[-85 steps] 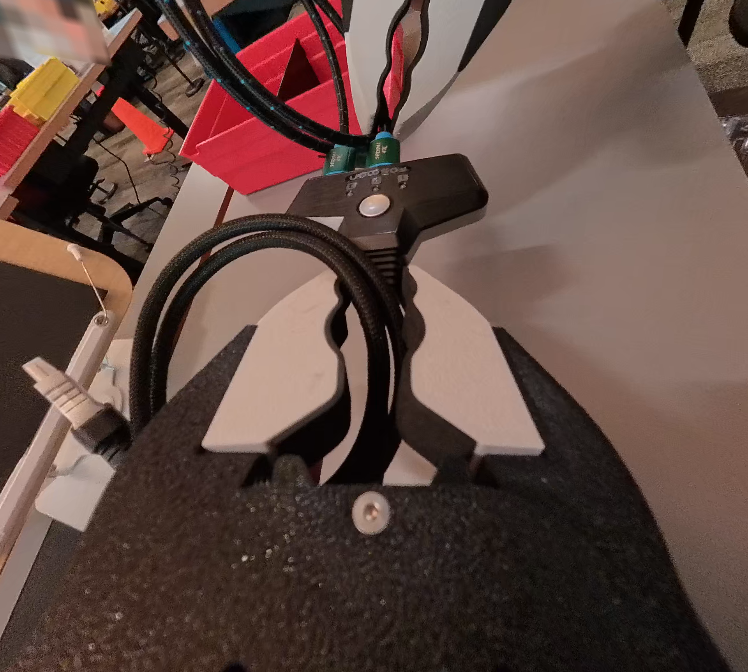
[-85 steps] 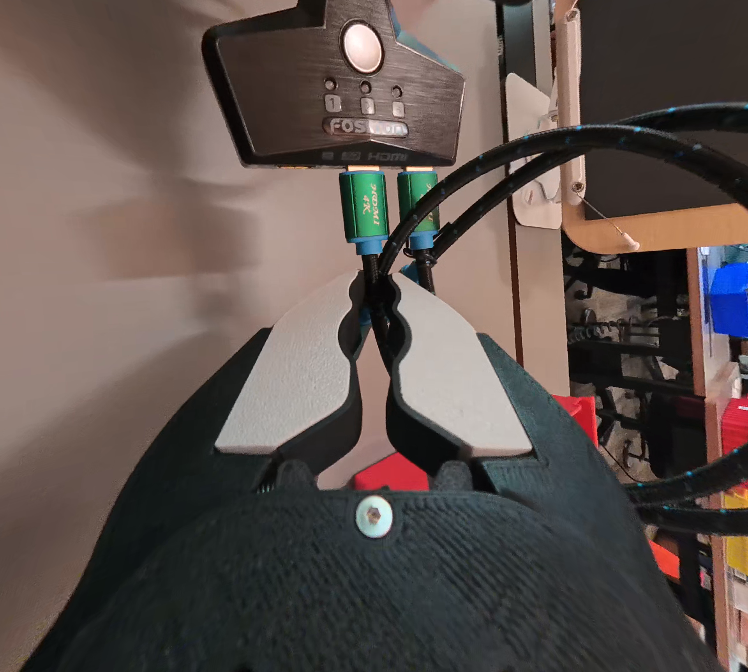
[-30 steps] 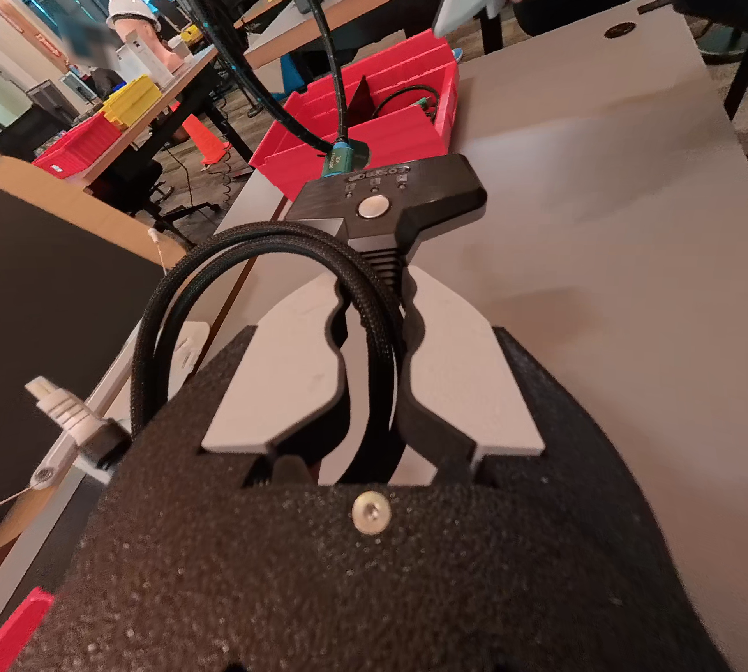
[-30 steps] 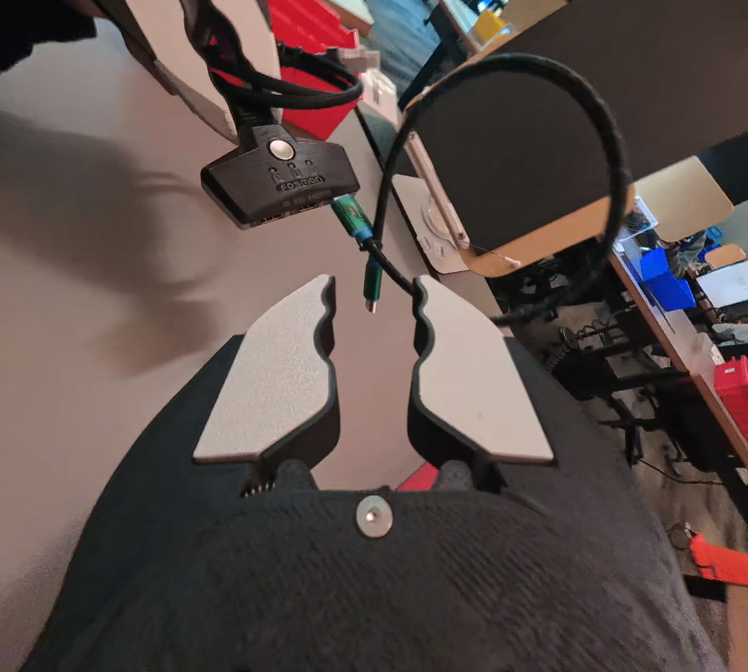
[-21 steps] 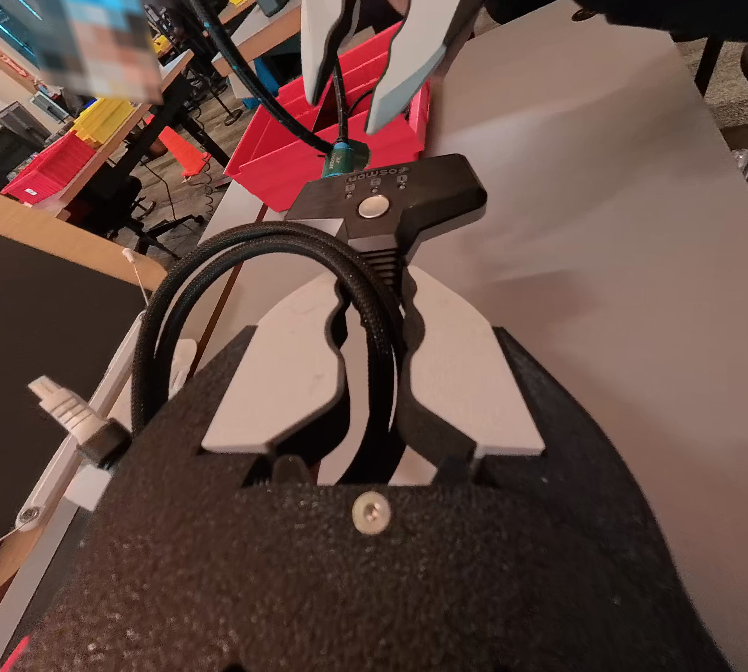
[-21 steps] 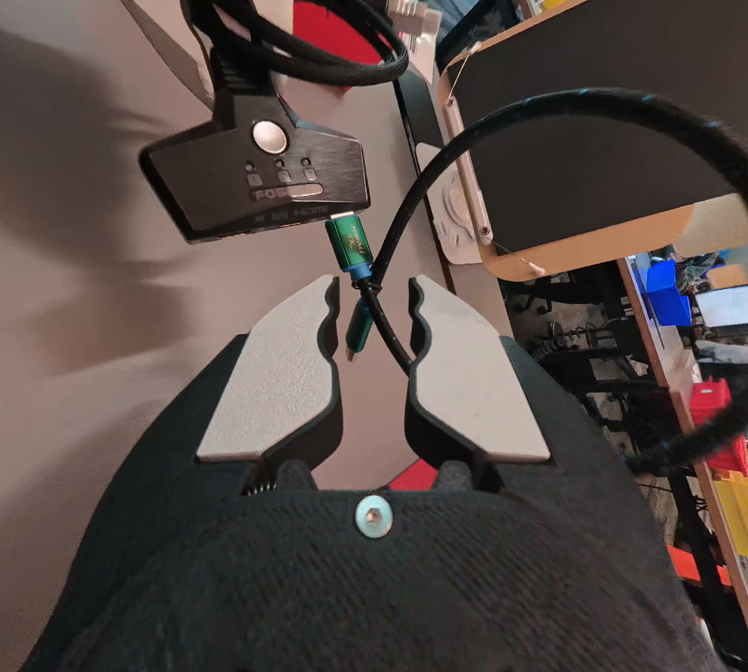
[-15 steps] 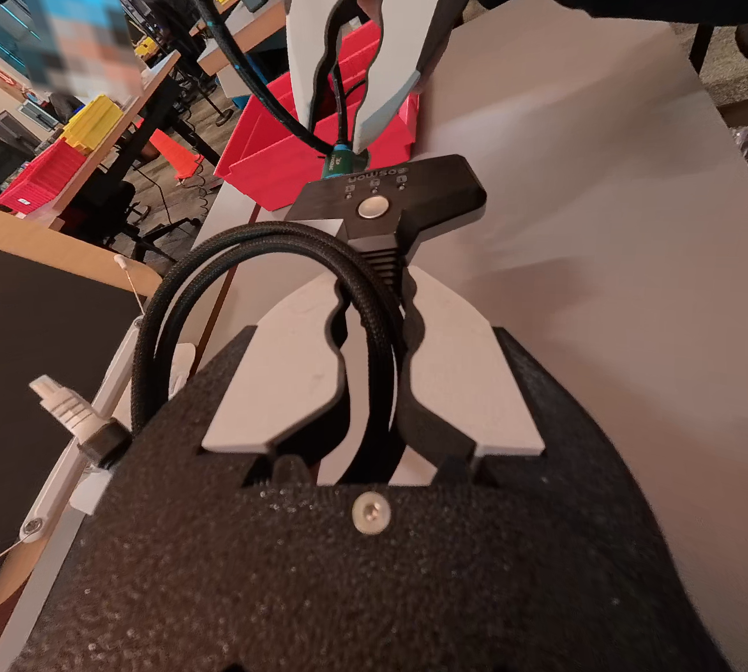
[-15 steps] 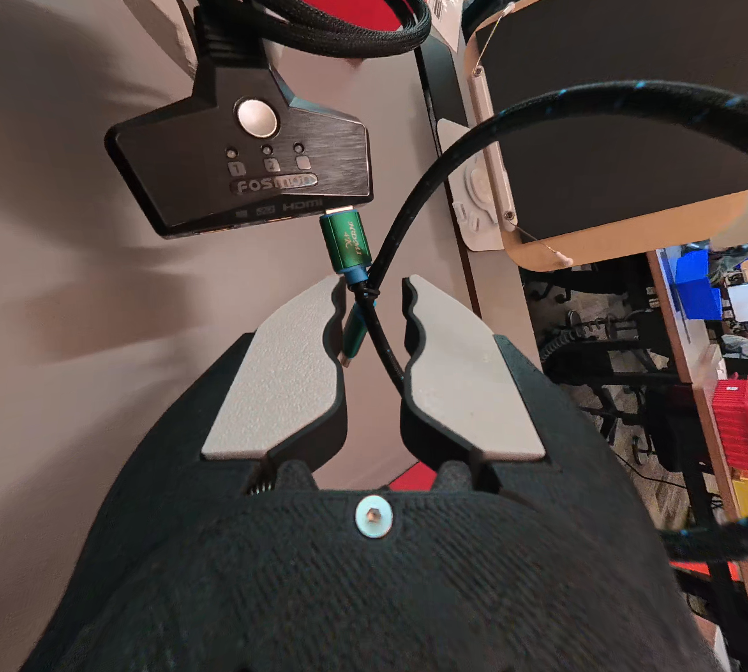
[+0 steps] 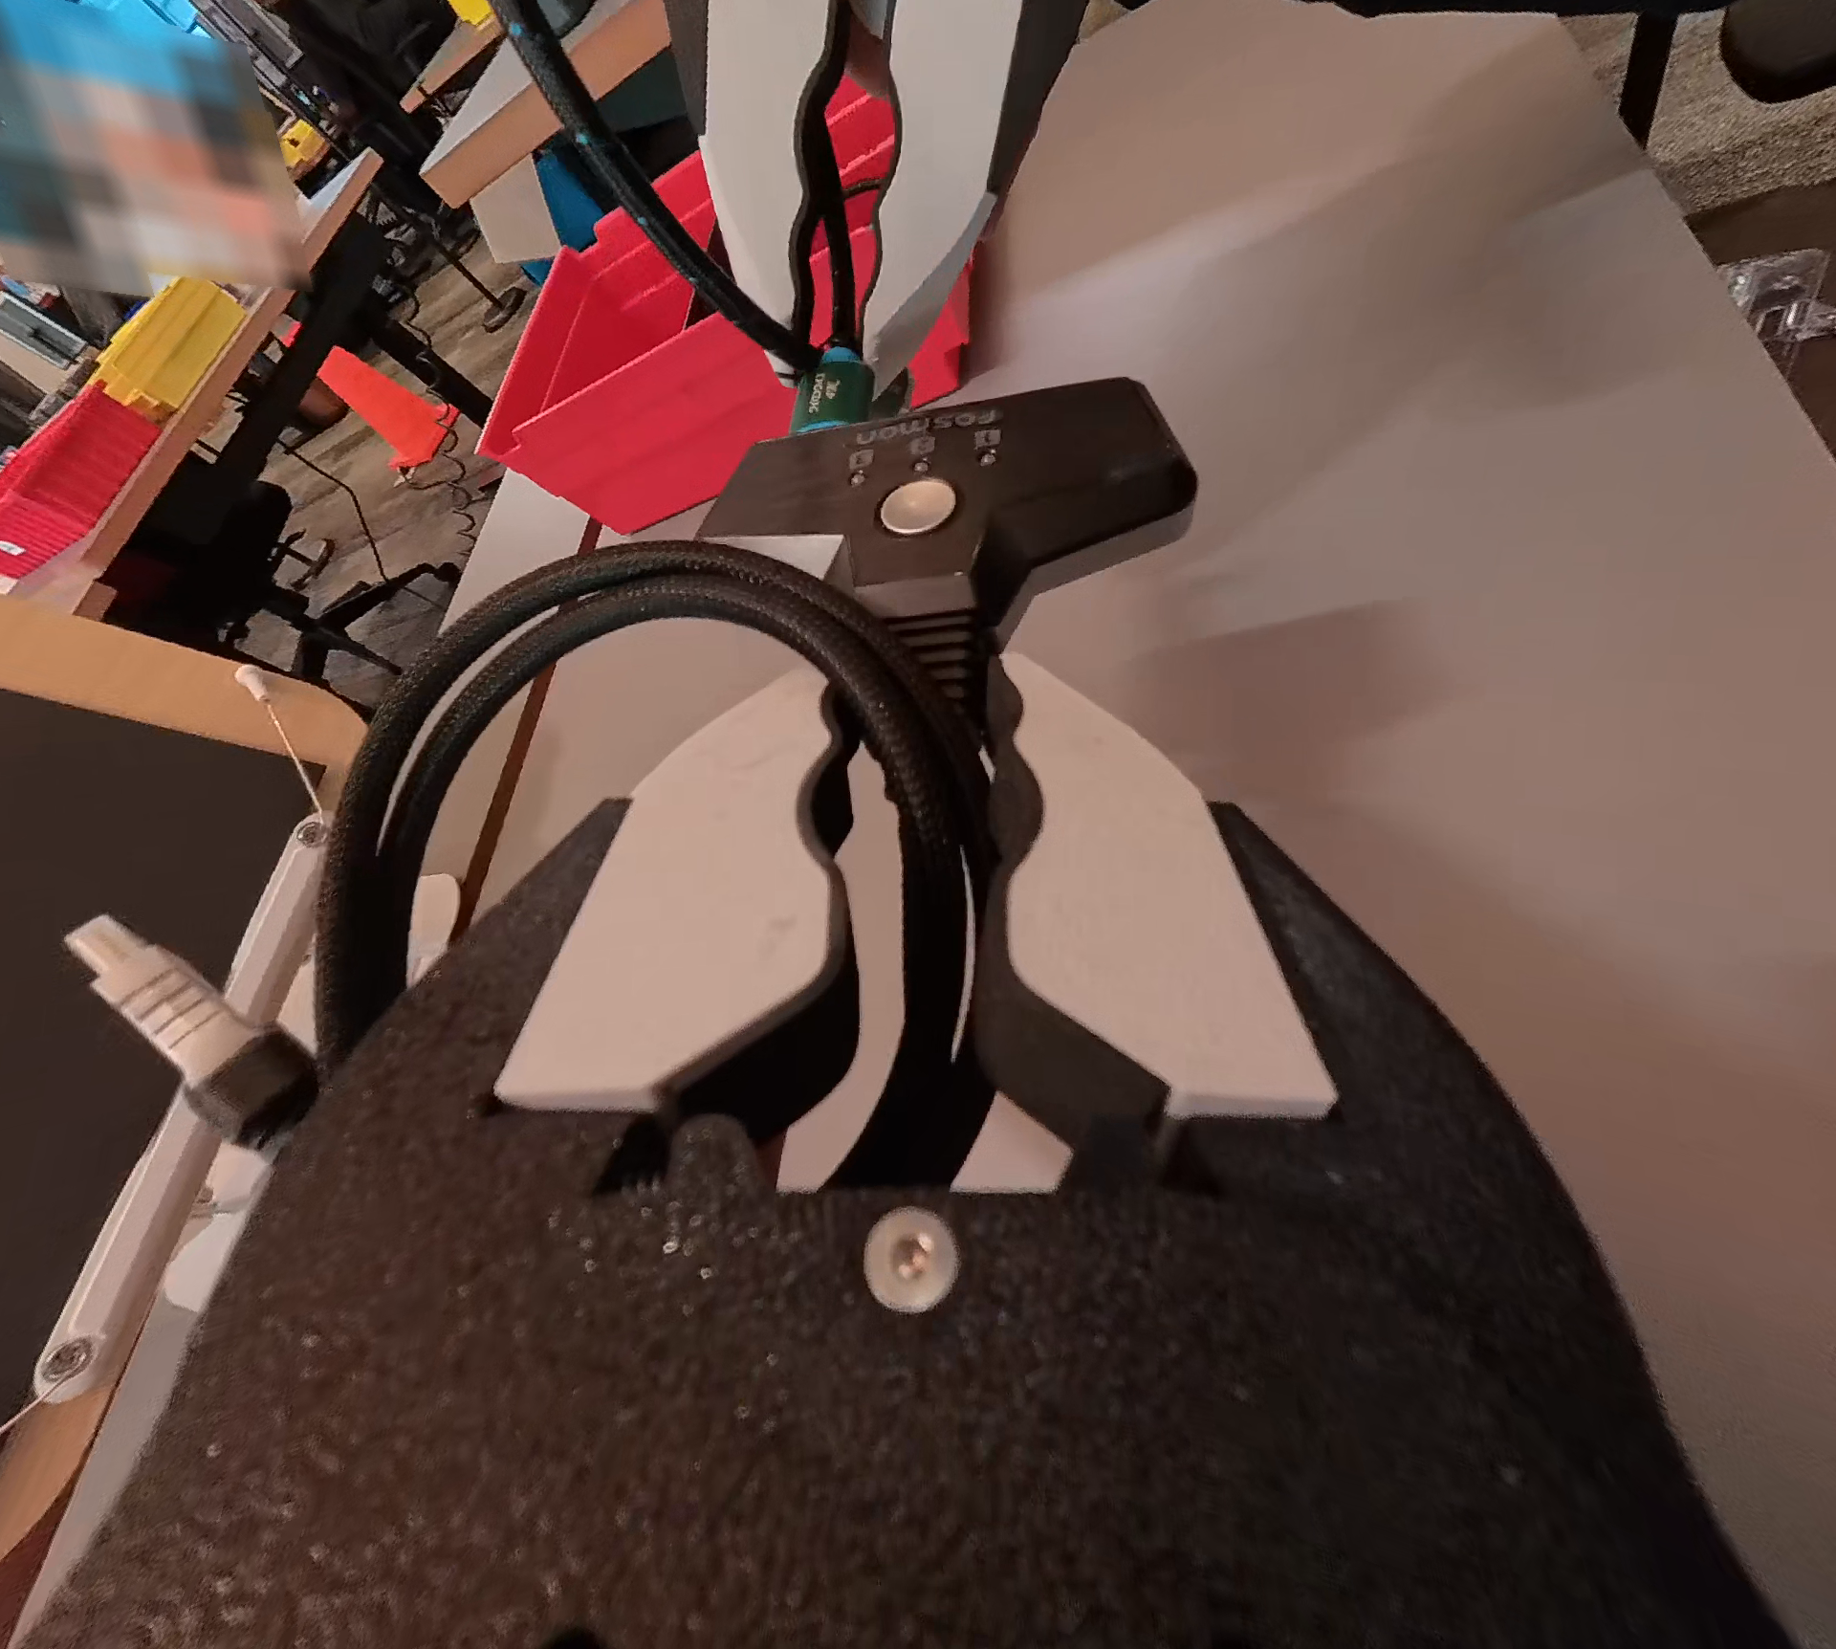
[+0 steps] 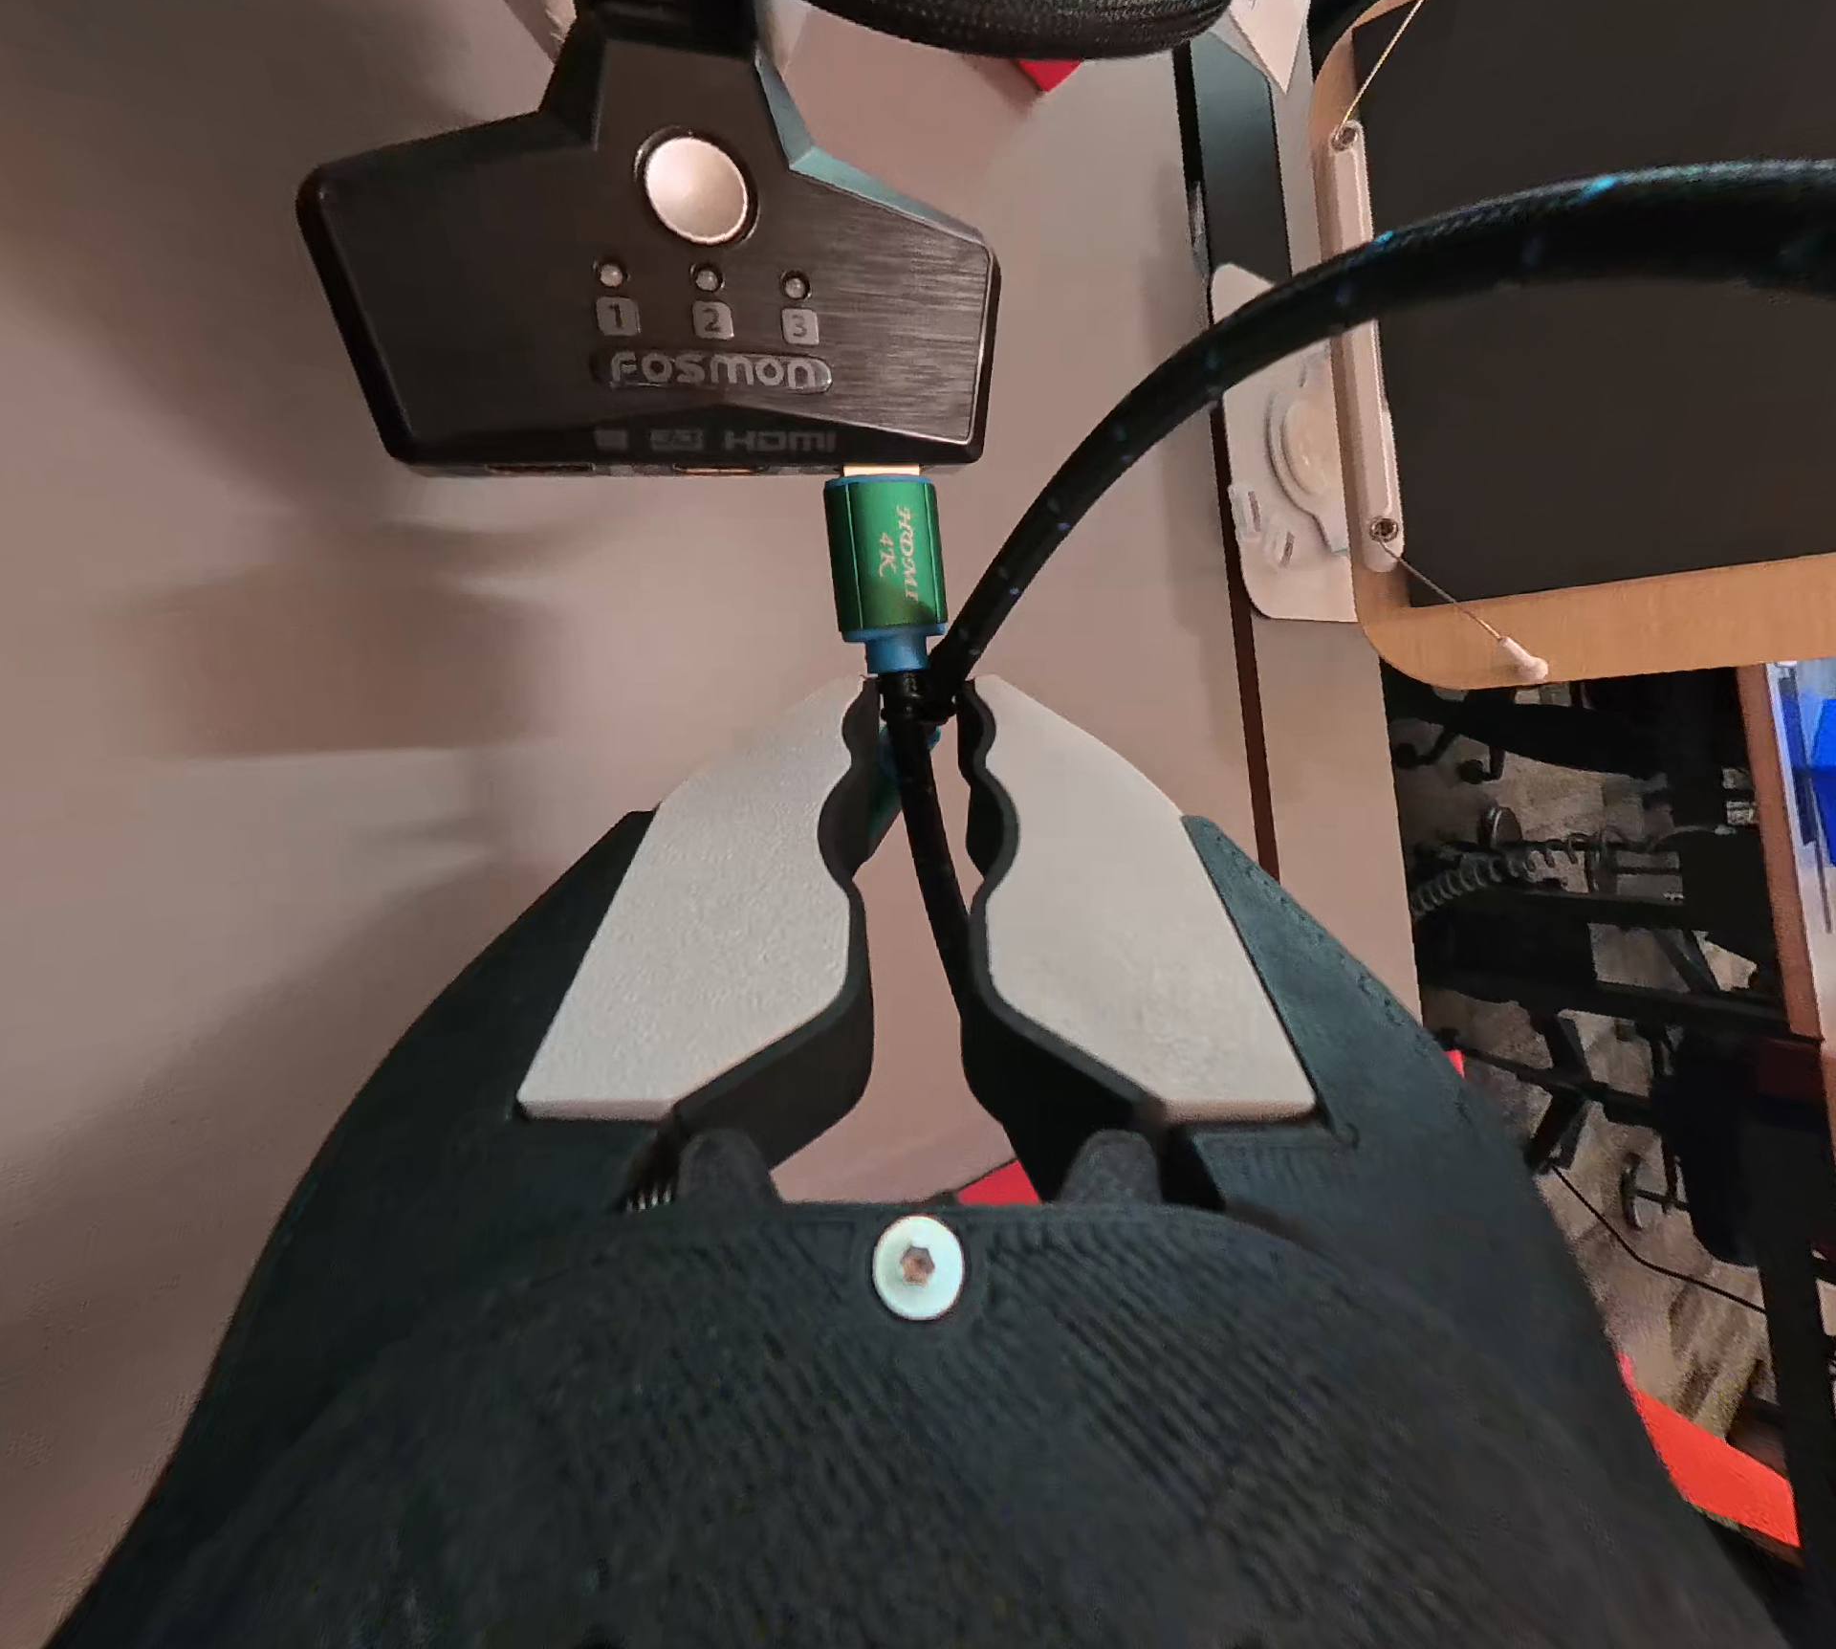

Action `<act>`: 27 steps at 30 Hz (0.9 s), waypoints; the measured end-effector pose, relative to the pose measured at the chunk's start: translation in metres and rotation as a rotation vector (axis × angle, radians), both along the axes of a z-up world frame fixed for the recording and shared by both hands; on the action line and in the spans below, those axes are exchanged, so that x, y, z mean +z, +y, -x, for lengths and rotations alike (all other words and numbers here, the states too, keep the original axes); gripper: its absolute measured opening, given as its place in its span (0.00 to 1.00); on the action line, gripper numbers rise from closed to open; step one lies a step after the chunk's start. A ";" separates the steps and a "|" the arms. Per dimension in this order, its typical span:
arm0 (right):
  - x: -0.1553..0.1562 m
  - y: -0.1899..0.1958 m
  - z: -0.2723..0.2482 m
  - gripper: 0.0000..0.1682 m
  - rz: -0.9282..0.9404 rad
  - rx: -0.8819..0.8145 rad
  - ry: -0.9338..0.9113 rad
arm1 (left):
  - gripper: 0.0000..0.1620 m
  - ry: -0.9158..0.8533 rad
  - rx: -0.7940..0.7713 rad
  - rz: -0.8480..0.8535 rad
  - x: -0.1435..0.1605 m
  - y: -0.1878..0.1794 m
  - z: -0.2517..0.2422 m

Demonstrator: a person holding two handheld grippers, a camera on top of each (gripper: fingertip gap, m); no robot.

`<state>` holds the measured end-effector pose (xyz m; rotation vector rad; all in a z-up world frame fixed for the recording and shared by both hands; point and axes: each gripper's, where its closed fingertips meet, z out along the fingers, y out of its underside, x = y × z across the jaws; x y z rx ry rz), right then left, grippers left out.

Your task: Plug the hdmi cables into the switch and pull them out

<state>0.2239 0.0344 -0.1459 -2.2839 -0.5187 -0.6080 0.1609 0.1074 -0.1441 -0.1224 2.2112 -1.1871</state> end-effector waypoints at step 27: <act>-0.007 -0.020 0.010 0.08 0.014 0.093 0.085 | 0.14 0.051 -0.061 0.039 -0.008 -0.012 0.002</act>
